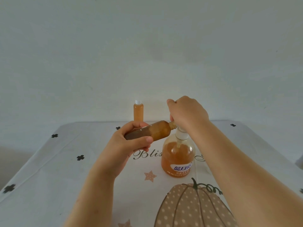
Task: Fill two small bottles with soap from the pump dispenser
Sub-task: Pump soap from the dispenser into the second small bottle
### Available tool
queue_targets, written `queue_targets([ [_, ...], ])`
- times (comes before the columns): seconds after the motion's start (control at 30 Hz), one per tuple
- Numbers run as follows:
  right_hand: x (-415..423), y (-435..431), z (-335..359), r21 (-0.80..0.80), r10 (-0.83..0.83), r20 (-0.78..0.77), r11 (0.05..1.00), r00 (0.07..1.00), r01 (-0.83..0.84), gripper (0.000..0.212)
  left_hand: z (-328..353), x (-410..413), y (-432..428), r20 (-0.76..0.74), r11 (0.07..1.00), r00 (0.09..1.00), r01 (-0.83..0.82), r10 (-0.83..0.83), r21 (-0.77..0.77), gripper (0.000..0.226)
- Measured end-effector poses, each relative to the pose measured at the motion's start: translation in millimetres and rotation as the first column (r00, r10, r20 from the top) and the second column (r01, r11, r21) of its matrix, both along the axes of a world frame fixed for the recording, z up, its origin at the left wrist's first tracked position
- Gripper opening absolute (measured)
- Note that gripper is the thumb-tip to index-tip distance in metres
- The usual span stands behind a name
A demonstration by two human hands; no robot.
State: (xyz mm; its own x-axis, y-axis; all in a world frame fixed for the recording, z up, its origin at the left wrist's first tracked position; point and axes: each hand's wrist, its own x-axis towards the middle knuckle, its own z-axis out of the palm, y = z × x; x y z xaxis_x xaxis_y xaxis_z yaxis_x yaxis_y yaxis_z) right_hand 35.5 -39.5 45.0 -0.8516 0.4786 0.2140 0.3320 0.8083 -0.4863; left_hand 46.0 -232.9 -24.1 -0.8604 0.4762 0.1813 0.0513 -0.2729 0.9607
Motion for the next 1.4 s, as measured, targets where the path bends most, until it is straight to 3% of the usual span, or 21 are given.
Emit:
queue_targets([
  [0.3, 0.8, 0.3, -4.7, -0.033, 0.005, -0.013, 0.999, 1.000, -0.005, 0.045, -0.7, -2.1, 1.0, 0.007, 1.000, 1.000, -0.005, 0.005, -0.030, 0.041],
  [0.8, 4.7, -2.2, 13.8, 0.032, 0.027, 0.061, 0.999, 0.998, -0.029, 0.042, -0.2, 3.1, 5.3, 0.031, 0.995, 1.000, -0.007, 0.004, 0.097, 0.039],
  [1.4, 1.1, -0.2, -2.8, -0.025, 0.034, 0.023, 0.999, 0.999, -0.034, 0.038, -3.3, -3.4, 1.2, 0.005, 1.000, 1.000, -0.007, 0.007, -0.027, 0.041],
])
